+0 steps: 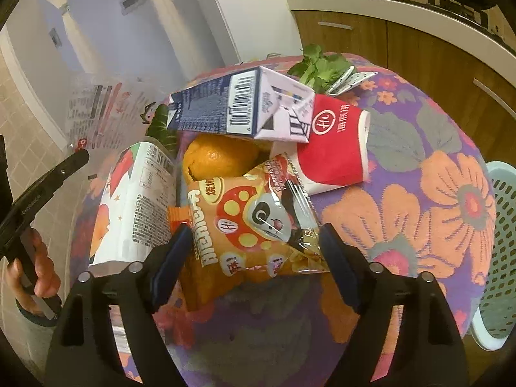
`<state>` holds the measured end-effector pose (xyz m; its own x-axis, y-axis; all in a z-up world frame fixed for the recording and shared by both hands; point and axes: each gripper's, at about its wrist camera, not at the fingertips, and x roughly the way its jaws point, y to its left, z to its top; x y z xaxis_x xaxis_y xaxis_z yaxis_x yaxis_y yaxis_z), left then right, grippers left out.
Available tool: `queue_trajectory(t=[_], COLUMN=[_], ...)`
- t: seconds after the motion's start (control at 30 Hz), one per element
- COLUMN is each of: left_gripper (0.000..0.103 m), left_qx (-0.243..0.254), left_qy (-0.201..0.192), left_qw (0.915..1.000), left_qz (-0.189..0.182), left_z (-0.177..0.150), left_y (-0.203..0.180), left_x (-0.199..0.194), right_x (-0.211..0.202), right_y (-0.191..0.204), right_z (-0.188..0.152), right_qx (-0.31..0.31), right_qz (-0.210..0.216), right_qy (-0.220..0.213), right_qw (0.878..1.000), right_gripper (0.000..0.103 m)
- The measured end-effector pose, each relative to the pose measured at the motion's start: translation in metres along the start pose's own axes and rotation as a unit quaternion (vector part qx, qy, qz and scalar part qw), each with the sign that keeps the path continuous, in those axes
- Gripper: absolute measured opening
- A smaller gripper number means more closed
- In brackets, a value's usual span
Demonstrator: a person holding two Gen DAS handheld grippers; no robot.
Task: Collect trash
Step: 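Carry the wrapper with the left tool while the right tool carries the snack bag over the basket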
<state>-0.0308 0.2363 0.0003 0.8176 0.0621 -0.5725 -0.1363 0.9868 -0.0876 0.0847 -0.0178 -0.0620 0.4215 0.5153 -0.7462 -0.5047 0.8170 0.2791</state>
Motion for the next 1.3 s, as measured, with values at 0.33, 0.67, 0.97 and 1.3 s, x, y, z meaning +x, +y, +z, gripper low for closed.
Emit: queue_trajectory(t=[0.33,0.67,0.97,1.3], left_gripper=[0.008,0.007,0.006,0.005], left_qx=[0.009,-0.007,0.001,0.011], left_qy=[-0.008,-0.014,-0.039,-0.028], left_qw=[0.9999,0.9997,0.9983,0.9926], left_qz=[-0.008,-0.016,-0.044,-0.118], left_z=[0.002,0.008,0.02,0.035], left_y=[-0.01,-0.013,-0.055,-0.136], left_x=[-0.006,-0.015,-0.037,-0.026], right_x=[0.006,-0.006,-0.065,-0.129], right_y=[-0.018,0.002,-0.002,-0.072], right_z=[0.008,-0.003,-0.016,-0.025], right_qx=[0.032,-0.023,-0.019,0.037], right_qz=[0.006,-0.009,-0.004,-0.041], right_qy=[0.003,-0.013,-0.082,-0.148], right_qw=[0.999,1.0,0.996,0.987], right_gripper=[0.086,0.043,0.033,0.032])
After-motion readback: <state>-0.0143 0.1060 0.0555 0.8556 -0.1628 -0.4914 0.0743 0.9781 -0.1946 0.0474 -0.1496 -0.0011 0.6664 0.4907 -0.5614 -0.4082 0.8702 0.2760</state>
